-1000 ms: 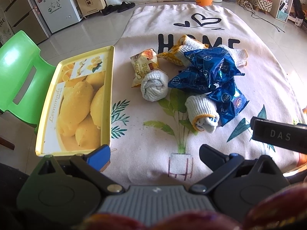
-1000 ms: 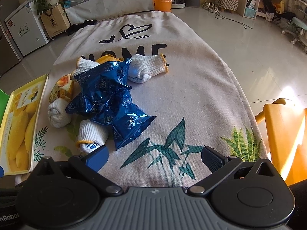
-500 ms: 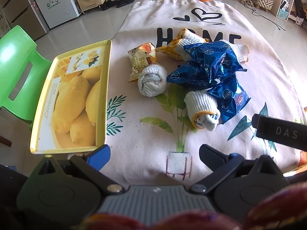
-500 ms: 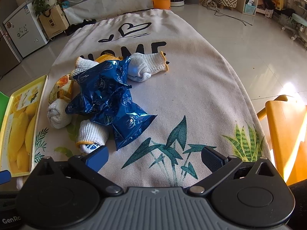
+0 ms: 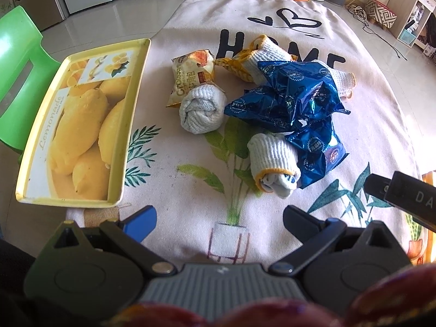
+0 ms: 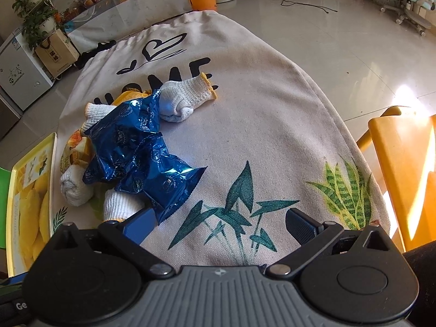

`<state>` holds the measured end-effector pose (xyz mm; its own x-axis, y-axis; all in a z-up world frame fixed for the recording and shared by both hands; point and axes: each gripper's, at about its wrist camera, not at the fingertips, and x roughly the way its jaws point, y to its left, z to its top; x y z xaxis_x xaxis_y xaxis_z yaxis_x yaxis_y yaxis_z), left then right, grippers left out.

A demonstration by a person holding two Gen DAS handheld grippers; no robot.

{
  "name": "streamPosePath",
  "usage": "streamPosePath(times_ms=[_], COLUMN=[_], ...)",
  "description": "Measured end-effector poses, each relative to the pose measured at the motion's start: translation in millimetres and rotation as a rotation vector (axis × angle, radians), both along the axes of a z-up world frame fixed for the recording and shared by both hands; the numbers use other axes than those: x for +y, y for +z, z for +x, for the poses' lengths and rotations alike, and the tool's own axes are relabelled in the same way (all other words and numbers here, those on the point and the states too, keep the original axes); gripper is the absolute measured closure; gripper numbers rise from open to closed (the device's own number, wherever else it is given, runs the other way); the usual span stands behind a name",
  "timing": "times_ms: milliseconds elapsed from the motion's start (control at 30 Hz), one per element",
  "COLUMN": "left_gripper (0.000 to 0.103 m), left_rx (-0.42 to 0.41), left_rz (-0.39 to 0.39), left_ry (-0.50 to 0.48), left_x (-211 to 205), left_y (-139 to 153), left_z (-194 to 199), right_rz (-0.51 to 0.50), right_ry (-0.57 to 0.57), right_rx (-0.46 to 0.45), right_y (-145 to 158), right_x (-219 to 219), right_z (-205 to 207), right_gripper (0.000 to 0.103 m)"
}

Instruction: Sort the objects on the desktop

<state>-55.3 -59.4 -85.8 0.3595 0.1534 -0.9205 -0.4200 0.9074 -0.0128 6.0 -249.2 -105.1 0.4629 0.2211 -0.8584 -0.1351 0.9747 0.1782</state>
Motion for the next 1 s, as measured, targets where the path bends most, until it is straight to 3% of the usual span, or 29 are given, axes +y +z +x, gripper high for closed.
streamPosePath(times_ms=[200,400,633,767,900,1000], left_gripper=[0.001,0.002,0.030,0.041,0.040,0.030], left_rx=[0.002,-0.006,0.006,0.010,0.029,0.043], left_rz=[0.035,0.026,-0.002,-0.028,-0.039,-0.035], left_ry=[-0.015,-0.012,-0.027,-0.011,0.011,0.006], left_x=[-5.1,-7.1,-11.3,-11.4,-11.3,-12.5], left_y=[-0.2,-1.2,-9.2,-16.8,-26.2,-31.8], left_z=[2.6,4.0,16.6,27.6,41.6,51.3], right_rz=[0.008,0.020,0.080,0.121,0.133,0.148], right_ry=[0.005,0.010,-0.001,-0.022,-0.038,-0.053], right_rx=[-0.013,-0.021,-0.017,-0.001,0.001,0.010], right_y=[1.4,2.5,3.0,0.9,0.6,-0.5], right_x=[0.0,-0.3,-5.6,-10.5,-13.1,-15.5], right_z=[1.0,1.3,2.6,4.8,6.6,9.1], right_gripper=[0.001,0.010,0.038,0.048,0.050,0.050])
